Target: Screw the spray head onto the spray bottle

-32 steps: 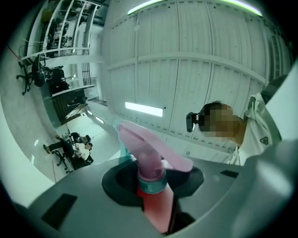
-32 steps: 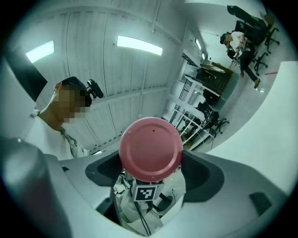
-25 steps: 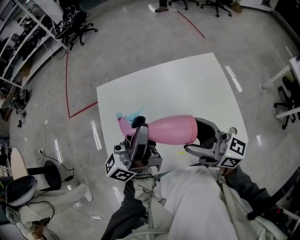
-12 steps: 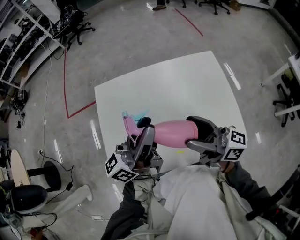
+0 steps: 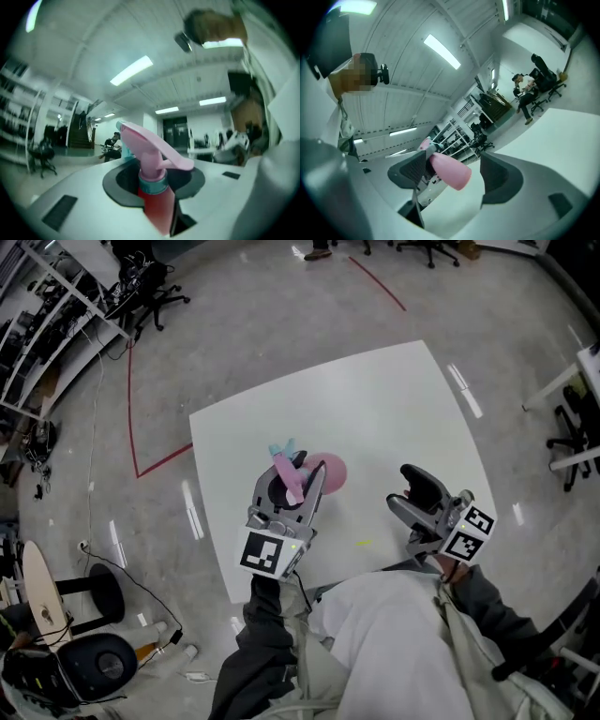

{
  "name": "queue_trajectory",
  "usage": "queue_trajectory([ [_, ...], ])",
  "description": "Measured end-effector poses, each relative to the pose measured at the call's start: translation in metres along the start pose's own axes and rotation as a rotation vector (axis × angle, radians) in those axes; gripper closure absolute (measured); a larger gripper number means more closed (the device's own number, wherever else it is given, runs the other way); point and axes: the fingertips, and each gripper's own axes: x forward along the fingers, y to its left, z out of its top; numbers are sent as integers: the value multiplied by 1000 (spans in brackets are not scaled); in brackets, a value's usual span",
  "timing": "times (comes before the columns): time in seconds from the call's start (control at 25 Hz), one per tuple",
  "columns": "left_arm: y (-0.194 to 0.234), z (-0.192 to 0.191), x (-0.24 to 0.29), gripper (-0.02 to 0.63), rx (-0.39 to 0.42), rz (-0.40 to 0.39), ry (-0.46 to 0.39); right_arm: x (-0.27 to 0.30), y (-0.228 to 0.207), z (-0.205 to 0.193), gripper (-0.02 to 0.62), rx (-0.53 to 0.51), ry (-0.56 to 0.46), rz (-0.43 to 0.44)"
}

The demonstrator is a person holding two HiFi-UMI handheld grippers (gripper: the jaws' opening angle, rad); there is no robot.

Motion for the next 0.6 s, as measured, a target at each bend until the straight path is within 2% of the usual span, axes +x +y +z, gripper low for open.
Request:
queue_trajectory([
  [0.04, 0, -20, 14, 480, 100, -9, 85, -3, -4, -2, 236, 11, -5, -15],
  [0.08, 0, -37, 28, 480, 142, -34, 134, -3, -6, -4, 236, 14, -5, -23],
  [0.16, 1, -65, 52, 480, 98, -85, 169, -2, -6, -9, 236, 1, 9, -26],
  [0.24, 4, -88, 68, 480, 60, -95, 195, -1, -6, -15, 236, -7, 26, -18],
  [0.36, 5, -121, 84, 480, 113, -93, 254, -5, -11, -22, 236, 2, 40, -31],
  [0.56, 0, -129, 93, 477, 140, -81, 207, -10, -17, -27, 236, 15, 39, -66],
  [0.6, -4, -132, 92, 434, 152, -96, 211, -10, -16, -27, 236, 16, 39, -66],
])
